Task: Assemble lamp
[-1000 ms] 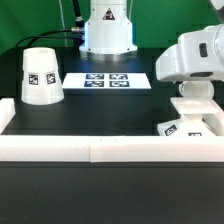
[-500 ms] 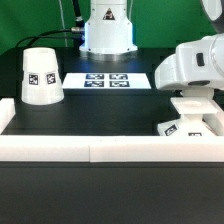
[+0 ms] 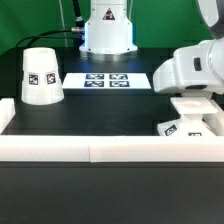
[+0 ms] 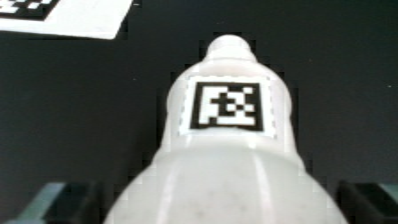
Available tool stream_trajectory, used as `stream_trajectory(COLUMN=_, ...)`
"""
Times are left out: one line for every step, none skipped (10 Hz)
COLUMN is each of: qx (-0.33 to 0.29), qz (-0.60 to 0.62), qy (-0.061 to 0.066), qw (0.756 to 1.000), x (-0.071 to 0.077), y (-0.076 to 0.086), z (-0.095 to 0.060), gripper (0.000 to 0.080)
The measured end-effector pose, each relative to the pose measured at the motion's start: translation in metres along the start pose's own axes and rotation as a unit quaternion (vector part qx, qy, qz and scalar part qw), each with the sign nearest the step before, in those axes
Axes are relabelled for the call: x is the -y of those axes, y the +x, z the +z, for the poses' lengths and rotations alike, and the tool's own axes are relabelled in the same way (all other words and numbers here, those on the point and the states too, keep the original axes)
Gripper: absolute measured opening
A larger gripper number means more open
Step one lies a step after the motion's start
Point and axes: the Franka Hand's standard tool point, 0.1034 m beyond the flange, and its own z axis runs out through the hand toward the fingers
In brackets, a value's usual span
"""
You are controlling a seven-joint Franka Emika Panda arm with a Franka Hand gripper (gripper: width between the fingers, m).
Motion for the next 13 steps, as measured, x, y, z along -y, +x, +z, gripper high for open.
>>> stream_trajectory(qx=0.000, qz=0.000, qy=0.000, qw=1.000, x=0.000, y=0.000, z=0.000, gripper=0.0574)
stream_trajectory(qx=0.000, qz=0.000, qy=0.000, qw=1.000, x=0.000, y=0.000, z=0.000, gripper=0.0574)
stream_trajectory(qx=0.000, qz=0.000, qy=0.000, qw=1.000, x=0.000, y=0.000, z=0.000, gripper=0.0574)
stream_trajectory(qx=0.000, qz=0.000, qy=0.000, qw=1.000, x=0.000, y=0.000, z=0.000, gripper=0.0574)
stream_trajectory(qx=0.000, qz=0.000, qy=0.000, qw=1.000, x=0.000, y=0.000, z=0.000, gripper=0.0574)
stream_trajectory(qx=0.000, qz=0.000, qy=0.000, qw=1.000, x=0.000, y=0.000, z=0.000, gripper=0.0574)
stream_trajectory(qx=0.001, qz=-0.004, qy=0.000, qw=1.000, x=-0.001, y=-0.001, z=-0.001, gripper=0.0575)
stream_trajectory(qx=0.003, qz=-0.017, qy=0.001, qw=1.000, x=-0.007, y=-0.009, z=-0.009, gripper=0.0576)
stream_trajectory(qx=0.005, qz=-0.028, qy=0.002, qw=1.000, x=-0.013, y=-0.019, z=-0.020, gripper=0.0576)
stream_trajectory(qx=0.008, qz=-0.039, qy=0.003, qw=0.999, x=-0.019, y=-0.031, z=-0.032, gripper=0.0576)
stream_trajectory(qx=0.009, qz=-0.047, qy=0.003, qw=0.999, x=-0.024, y=-0.041, z=-0.043, gripper=0.0576)
stream_trajectory(qx=0.010, qz=-0.051, qy=0.006, qw=0.999, x=-0.028, y=-0.047, z=-0.050, gripper=0.0576)
stream_trajectory(qx=0.001, qz=-0.046, qy=0.008, qw=0.999, x=-0.033, y=-0.049, z=-0.058, gripper=0.0576)
